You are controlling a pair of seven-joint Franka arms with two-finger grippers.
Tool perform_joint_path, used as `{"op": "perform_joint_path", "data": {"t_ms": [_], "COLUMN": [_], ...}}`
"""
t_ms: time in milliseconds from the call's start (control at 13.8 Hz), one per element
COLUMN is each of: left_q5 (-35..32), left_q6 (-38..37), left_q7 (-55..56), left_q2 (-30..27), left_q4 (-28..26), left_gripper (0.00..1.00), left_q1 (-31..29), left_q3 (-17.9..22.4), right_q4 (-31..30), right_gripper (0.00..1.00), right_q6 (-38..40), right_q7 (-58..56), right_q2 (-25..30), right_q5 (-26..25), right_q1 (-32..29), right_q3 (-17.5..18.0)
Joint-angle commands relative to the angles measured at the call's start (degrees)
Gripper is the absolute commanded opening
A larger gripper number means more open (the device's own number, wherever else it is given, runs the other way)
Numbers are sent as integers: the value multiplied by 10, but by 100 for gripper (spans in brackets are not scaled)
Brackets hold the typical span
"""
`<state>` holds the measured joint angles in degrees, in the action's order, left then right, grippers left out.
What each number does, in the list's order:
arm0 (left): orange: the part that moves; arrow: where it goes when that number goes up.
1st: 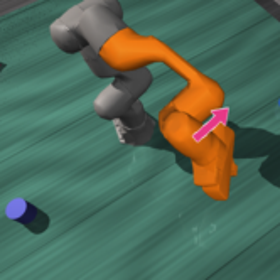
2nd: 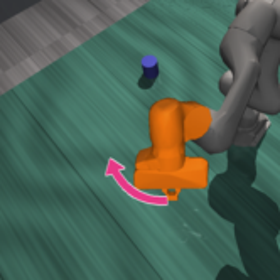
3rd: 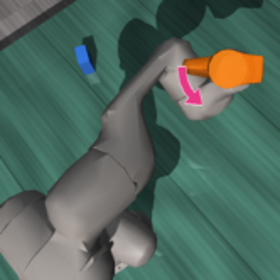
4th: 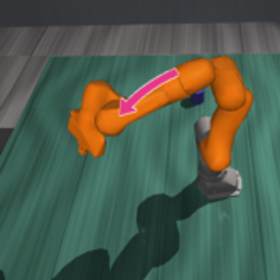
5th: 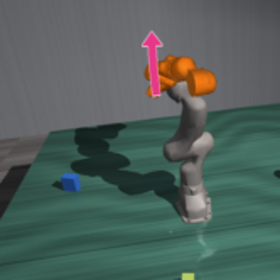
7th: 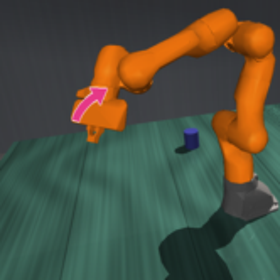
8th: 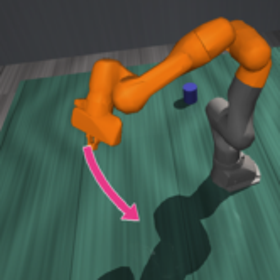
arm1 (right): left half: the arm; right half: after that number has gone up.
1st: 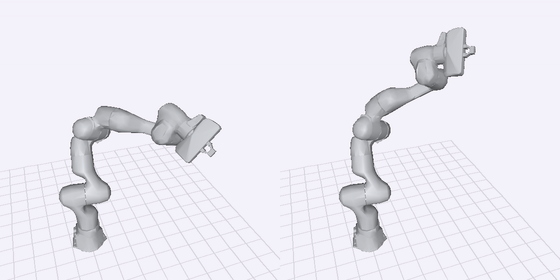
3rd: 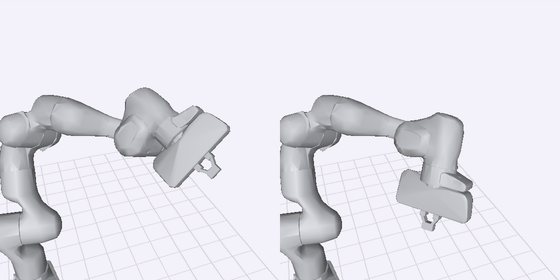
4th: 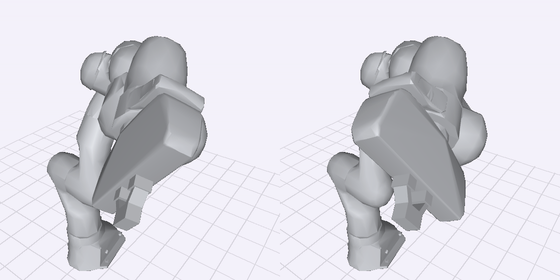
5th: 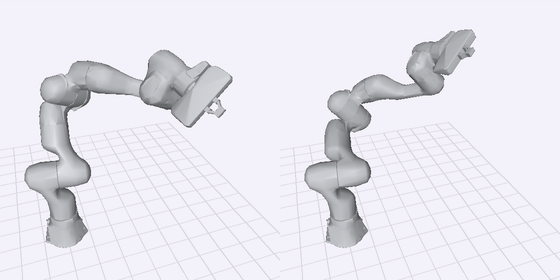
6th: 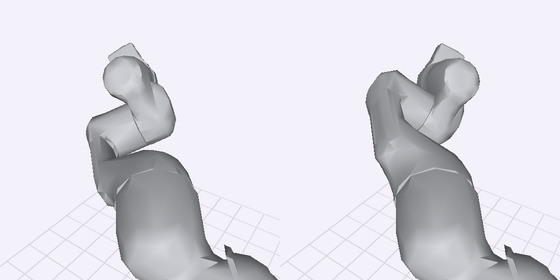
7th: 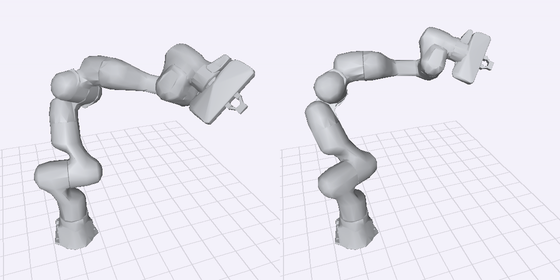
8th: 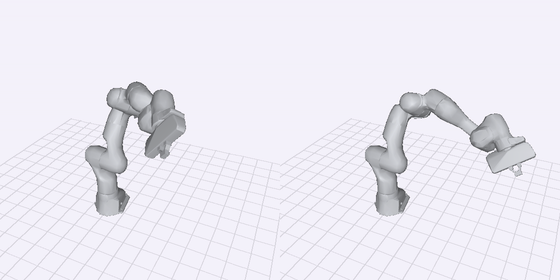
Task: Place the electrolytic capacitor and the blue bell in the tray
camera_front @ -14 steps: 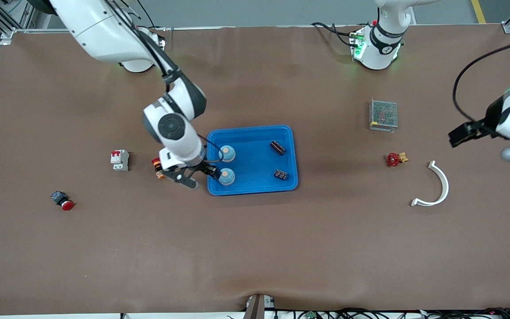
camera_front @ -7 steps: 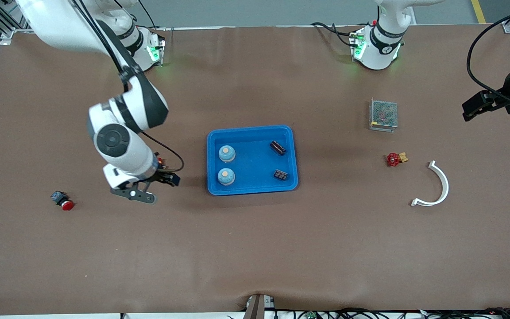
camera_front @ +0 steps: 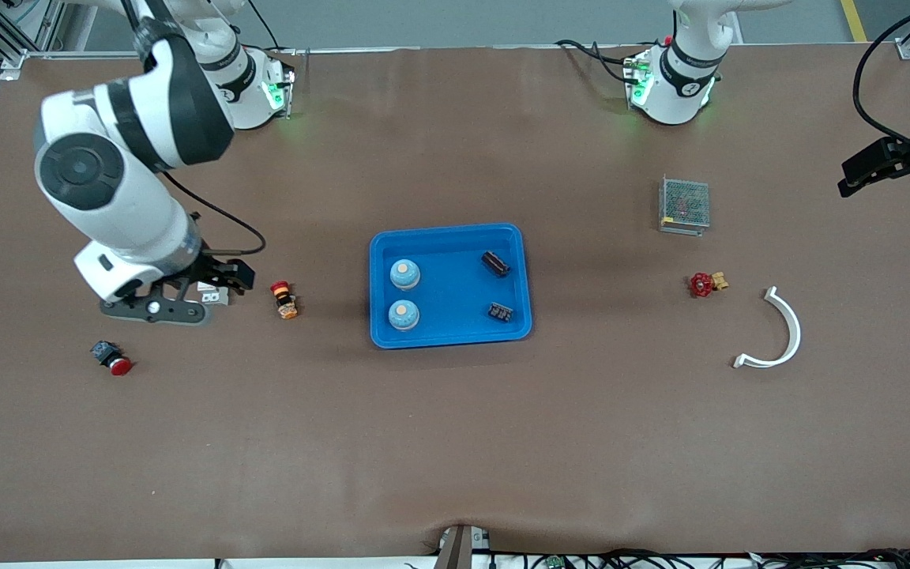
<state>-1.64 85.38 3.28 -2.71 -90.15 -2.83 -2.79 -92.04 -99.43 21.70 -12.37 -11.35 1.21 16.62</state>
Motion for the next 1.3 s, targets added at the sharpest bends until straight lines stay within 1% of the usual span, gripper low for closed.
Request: {"op": "perform_joint_path", "data": {"t_ms": [0,145,289,434,506,579,651,723,796,940,1230], "left_q5": [3,3,3,4,4,4,4,4,4,4,6], "left_q6": [-4,-7,-11,-14,-21,-22,-24,-24,-24,-23,-22], "left_q7": [-15,-12,-10,-17,-17,-8,-6,-6,-6,-6,-6], "left_q2": [-10,-9,-9,-12,-17,-19,-20,-24,-28,-34,-34], "left_q4": [-6,9,6,-1,-8,-10,-11,-13,-20,-26,-24], "left_gripper": [100,100,100,100,100,100,100,100,100,100,100], "left_q1": [3,5,5,8,9,9,10,10,9,8,3], "left_q3": [7,3,5,5,5,5,4,3,3,4,3], "right_q4": [28,76,91,91,91,92,97,103,108,119,119], "right_gripper": [100,100,100,100,100,100,100,100,100,100,100], "right_q6": [61,121,143,153,157,166,171,185,198,201,205], "right_q7": [-73,-115,-124,-125,-144,-170,-188,-202,-213,-214,-213], "right_q2": [31,31,51,81,90,99,102,104,104,104,105], "right_q5": [25,35,50,52,53,61,84,110,127,128,128], "right_q1": [-32,-24,-30,-25,-19,-4,2,2,-1,-4,-8], "right_q3": [5,-33,-49,-84,-106,-138,-172,-196,-209,-214,-214]}}
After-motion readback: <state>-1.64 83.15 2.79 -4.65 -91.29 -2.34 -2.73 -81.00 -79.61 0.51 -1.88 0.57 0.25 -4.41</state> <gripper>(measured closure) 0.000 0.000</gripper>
